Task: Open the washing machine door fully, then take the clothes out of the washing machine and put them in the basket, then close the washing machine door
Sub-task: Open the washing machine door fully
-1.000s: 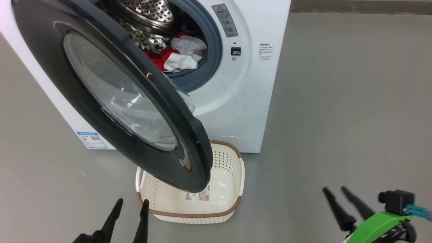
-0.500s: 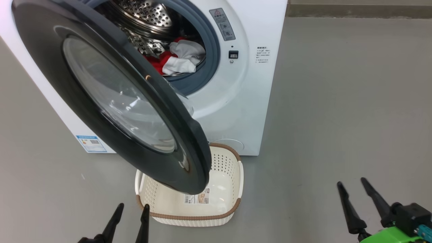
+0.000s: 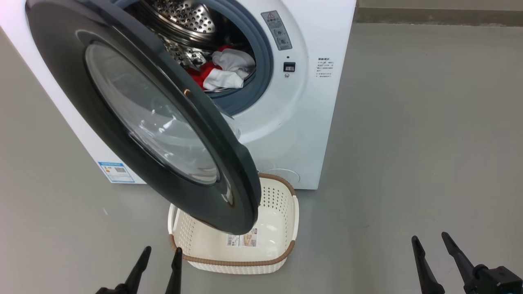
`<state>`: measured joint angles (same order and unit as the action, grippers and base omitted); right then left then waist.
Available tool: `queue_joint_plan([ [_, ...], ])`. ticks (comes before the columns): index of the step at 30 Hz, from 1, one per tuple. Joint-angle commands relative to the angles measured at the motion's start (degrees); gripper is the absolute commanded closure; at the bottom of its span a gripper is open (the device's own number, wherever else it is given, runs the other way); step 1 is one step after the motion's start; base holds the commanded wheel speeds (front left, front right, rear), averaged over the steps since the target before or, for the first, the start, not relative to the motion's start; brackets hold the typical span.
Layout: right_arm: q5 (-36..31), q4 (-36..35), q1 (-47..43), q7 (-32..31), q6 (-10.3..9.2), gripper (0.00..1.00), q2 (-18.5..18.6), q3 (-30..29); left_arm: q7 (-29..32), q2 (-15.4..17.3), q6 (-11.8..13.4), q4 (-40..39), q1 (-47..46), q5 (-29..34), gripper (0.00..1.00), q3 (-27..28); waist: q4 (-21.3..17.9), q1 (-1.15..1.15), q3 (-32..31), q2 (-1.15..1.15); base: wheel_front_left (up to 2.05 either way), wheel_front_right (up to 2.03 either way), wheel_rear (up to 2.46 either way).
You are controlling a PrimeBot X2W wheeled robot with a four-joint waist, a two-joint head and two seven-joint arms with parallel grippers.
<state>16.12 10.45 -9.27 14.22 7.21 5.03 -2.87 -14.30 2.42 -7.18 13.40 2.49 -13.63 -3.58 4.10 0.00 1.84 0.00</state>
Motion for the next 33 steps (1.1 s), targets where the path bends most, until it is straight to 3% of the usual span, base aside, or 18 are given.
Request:
queue_joint_plan([
  [1,-0.8,-1.23,0.79,0.77,0.28,0.0,0.72,0.94,-0.7,0.48,-0.31,-1.22,-0.63,0.6,0.0,1.77,0.0,0.0,0.04,0.0,0.0,0.0,0.0],
  [8,-1.16,-1.38,0.98,0.77,0.28,0.0,0.43,0.87,-0.7,0.47,-0.31,-1.19,-0.64,0.6,0.0,1.68,0.12,0.0,0.02,0.0,0.0,0.0,0.0],
  [13,2.69,-1.07,2.32,0.77,0.28,0.0,-0.45,1.12,-0.7,0.47,-0.31,-1.26,-0.64,0.6,0.0,1.65,0.5,0.0,0.0,0.0,0.0,0.0,0.0],
  [14,4.03,-1.07,2.95,0.77,0.28,0.12,-0.63,1.27,-0.7,0.47,-0.31,-1.28,-0.64,0.58,0.0,1.62,0.61,0.0,-0.02,0.0,0.0,0.0,0.0],
  [15,4.03,-1.07,2.95,0.77,0.28,0.12,-0.63,1.27,-0.7,0.47,-0.31,-1.28,-0.64,0.58,0.0,1.62,0.61,0.0,-0.02,0.0,0.0,0.0,0.0],
  [16,5.41,-1.1,3.7,0.77,0.28,0.71,-0.76,1.47,-0.7,0.47,-0.31,-1.29,-0.64,0.55,0.0,1.57,0.76,0.0,-0.02,0.0,0.0,0.0,0.0],
  [17,6.59,-1.19,4.57,0.77,0.28,1.0,-0.83,1.89,-0.7,0.46,-0.31,-1.29,-0.65,0.52,0.0,1.52,0.91,0.0,0.01,0.0,0.0,0.0,0.0],
  [33,25.88,1.71,25.56,0.78,0.28,1.0,1.27,14.87,-0.7,0.46,-0.31,-1.18,-1.43,-0.3,0.0,0.4,3.84,0.0,0.73,0.0,0.0,0.0,0.0],
])
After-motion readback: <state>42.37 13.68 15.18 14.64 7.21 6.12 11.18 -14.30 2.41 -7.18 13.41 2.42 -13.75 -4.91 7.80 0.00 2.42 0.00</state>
